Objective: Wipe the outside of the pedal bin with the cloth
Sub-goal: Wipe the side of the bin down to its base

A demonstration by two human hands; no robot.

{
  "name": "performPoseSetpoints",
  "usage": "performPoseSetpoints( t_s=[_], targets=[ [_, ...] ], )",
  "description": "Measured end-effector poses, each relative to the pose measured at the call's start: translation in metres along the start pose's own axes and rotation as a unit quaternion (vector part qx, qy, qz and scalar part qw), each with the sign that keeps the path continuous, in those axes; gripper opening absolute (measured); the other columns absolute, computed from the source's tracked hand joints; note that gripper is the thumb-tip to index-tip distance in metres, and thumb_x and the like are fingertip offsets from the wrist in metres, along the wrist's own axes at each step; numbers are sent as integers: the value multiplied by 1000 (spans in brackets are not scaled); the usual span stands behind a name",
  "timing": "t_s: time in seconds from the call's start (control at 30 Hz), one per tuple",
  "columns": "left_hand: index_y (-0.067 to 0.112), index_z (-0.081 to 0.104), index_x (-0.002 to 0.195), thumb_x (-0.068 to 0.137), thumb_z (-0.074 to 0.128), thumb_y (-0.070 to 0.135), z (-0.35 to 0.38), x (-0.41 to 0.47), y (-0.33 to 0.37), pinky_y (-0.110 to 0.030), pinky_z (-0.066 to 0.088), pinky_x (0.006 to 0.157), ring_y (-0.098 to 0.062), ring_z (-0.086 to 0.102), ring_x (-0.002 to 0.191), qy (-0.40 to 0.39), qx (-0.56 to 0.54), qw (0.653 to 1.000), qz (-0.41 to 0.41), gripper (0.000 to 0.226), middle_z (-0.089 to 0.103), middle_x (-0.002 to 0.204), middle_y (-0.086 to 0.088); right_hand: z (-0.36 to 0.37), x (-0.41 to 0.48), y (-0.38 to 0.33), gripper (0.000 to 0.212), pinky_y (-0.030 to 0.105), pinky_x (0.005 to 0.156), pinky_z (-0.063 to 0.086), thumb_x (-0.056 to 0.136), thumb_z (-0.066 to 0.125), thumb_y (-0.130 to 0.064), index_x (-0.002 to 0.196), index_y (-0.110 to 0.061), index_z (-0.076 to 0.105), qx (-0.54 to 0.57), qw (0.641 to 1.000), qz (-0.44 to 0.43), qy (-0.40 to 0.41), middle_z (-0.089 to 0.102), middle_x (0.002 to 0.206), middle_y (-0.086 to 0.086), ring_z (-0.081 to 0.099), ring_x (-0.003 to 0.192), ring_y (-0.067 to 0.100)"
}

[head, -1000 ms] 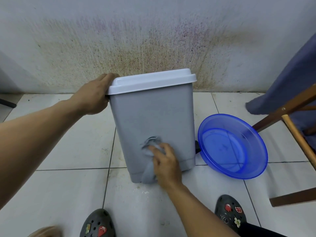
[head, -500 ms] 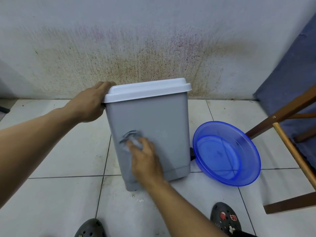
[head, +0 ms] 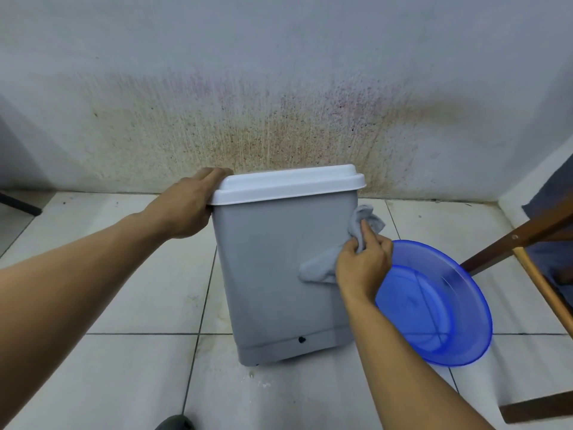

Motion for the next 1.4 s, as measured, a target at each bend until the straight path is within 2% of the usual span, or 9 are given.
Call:
performPoseSetpoints(
  t_s=[0.17,0.33,0.5,0.67,0.8,0.93,1.03,1.17,1.4],
  targets=[
    [30,34,147,85,55,1,-1,0,3,-49,49,88,-39,58,111,0,-2,1000,4,72,44,149,2,37,-46,-51,52,32,86,50,89,58,-5,137,-25,60,7,980,-174,-95,48,118,9,56,103,28],
    [23,39,148,84,60,4,-5,0,11,-39,41,75,-39,59,103,-2,-8,1000,25,70,48,145,-5,69,-99,-87,58,37,57,50,86,57,-6,140,-25,51,-164,844,-443,-253,46,129,11,48,103,34],
    [27,37,146,83,55,4,-8,0,14,-44,46,79,-40,59,103,-10,-12,1000,27,70,47,144,-2,66,-109,-102,67,35,61,36,86,54,-3,148,-19,36,-282,786,-469,-289,36,137,14,41,108,35],
    [29,36,145,87,52,6,-10,-1,15,-52,49,84,-40,59,103,-24,-13,1000,16,64,46,144,-2,70,-151,-54,51,30,53,44,81,35,-7,121,-14,65,-331,734,-530,-266,56,113,13,54,86,31],
    [29,37,144,87,52,3,-11,-1,17,-46,48,81,-37,58,102,-28,-15,999,8,64,47,143,0,78,-194,-7,11,31,46,41,74,69,-10,84,-12,71,-347,704,-523,-331,58,101,11,52,78,28],
    [29,35,148,88,53,3,-12,-2,17,-45,47,83,-37,58,105,-31,-9,999,2,67,45,148,1,73,-216,25,11,30,45,39,70,72,-13,80,-14,70,-379,664,-524,-375,52,101,11,51,78,26],
    [29,33,149,89,54,4,-11,-2,17,-47,48,83,-37,58,105,-27,-8,1000,2,68,43,150,1,68,-203,24,31,30,46,42,74,55,-10,99,-17,71,-345,688,-536,-346,52,105,8,50,82,25],
    [27,34,149,90,55,5,-8,-1,15,-48,49,81,-39,59,103,-14,-10,1000,19,66,42,151,-1,62,-142,-38,56,30,46,44,80,39,-11,129,-22,62,-283,785,-488,-257,58,109,9,55,84,29],
    [26,39,145,86,56,-3,-4,-2,7,-39,42,74,-35,58,102,9,-8,1000,22,68,47,146,1,41,-55,-53,64,38,55,50,85,65,-7,144,-27,51,-185,924,-299,-149,53,123,11,55,100,34]
  ],
)
Point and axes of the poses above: each hand's wrist, its own x-axis towards the middle knuckle, its own z-axis out of the palm, y = z × x, the point moved 2 cm from there along x, towards the middle knuckle
